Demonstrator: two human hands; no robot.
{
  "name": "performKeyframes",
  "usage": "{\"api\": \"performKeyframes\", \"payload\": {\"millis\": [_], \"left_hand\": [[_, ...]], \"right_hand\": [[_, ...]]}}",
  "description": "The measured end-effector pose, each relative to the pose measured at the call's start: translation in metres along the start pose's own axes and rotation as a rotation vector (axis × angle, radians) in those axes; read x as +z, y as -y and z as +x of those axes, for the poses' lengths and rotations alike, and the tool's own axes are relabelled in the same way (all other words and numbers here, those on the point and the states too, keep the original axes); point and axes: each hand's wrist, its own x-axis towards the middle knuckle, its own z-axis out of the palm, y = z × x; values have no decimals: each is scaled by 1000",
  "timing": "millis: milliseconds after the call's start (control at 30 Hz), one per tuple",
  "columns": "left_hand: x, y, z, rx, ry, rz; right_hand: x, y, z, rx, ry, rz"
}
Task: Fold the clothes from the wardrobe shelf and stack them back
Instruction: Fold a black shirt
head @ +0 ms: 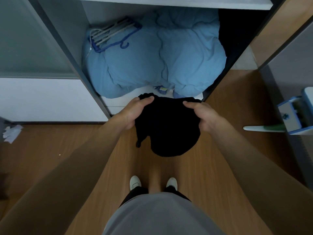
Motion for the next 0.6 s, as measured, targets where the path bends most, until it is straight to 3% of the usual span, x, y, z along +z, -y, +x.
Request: {"api": "performKeyframes", "payload": {"millis": [133,200,333,433,600], "left_hand": [[-1,-3,-1,-59,-13,-221],[-4,-5,-3,-109,26,-301],[-7,-5,-2,-129,62,-265],[-13,-4,0,-50,35,-235],[-30,-3,-1,-48,-79,-102]], "right_hand": [[-8,-9,-6,-103,234,250],[-9,-17,-11,-133,319,240],[2,-22,-12,-233,233,-25],[6,-21,-11,-238,132,-41],[9,-13,-10,-220,114,-23]]}}
